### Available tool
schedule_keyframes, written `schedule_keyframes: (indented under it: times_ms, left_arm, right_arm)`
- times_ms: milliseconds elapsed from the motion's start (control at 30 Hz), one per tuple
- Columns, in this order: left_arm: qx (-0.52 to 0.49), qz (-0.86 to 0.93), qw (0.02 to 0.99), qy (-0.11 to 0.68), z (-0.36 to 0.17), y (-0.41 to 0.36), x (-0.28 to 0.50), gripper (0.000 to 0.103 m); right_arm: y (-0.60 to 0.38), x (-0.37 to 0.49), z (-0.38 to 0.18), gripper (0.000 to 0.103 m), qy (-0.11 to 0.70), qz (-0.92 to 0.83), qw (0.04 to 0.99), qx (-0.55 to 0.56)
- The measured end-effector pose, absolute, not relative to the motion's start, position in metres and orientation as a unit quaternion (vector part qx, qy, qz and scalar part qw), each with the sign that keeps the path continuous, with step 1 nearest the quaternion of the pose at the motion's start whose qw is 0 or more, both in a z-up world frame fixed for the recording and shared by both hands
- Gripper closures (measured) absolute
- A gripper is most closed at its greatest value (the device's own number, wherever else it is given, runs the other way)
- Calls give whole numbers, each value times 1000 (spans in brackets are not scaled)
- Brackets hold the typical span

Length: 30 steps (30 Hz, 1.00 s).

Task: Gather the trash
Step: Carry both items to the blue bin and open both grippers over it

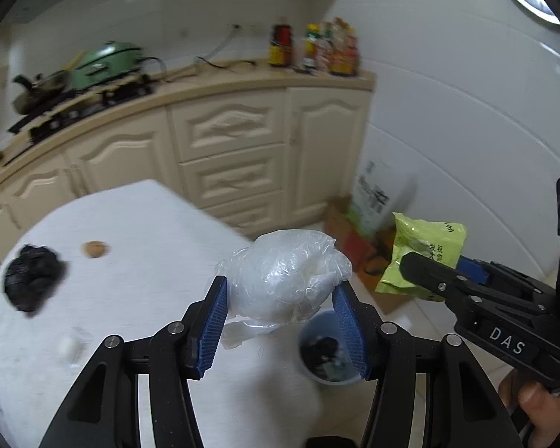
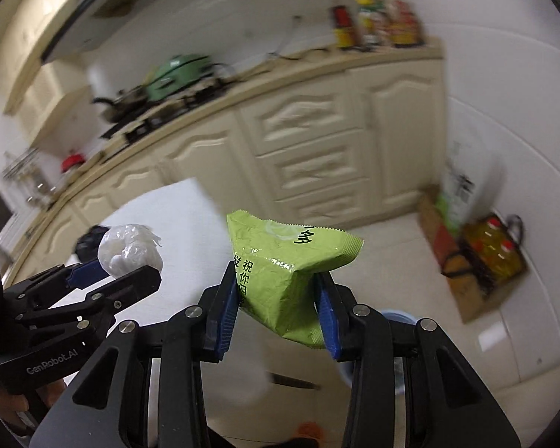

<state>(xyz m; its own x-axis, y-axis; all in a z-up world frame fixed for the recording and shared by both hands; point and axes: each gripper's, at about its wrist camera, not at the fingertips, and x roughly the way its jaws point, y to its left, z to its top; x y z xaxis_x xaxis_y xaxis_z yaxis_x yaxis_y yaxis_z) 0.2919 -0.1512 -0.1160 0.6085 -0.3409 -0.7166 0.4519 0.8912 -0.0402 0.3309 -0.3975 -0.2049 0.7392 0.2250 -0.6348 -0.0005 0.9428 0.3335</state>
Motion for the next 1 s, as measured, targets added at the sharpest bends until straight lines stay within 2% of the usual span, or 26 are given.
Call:
schedule_keyframes:
  times_ms: [333, 633, 833, 867, 1000]
  left_arm:
    - [132, -269, 850, 434, -168, -274, 347, 51]
    - [163, -271, 817, 482, -222, -349, 398, 51]
    - [173, -260, 812, 493, -242, -376, 413, 47]
    - [176, -257, 812, 493, -247, -379, 414, 46]
    - [184, -235, 816, 494, -261, -386, 420, 31]
  right_arm:
    - [-499, 320, -260, 64, 387, -15, 901, 196]
    - [-539, 332, -303, 64, 412, -40, 884, 218]
    - [-549, 340, -328, 64, 427, -46, 874, 229]
    - [-550, 341, -330, 64, 429, -46, 872, 230]
    - [-550, 346, -339, 64, 437, -45, 867, 234]
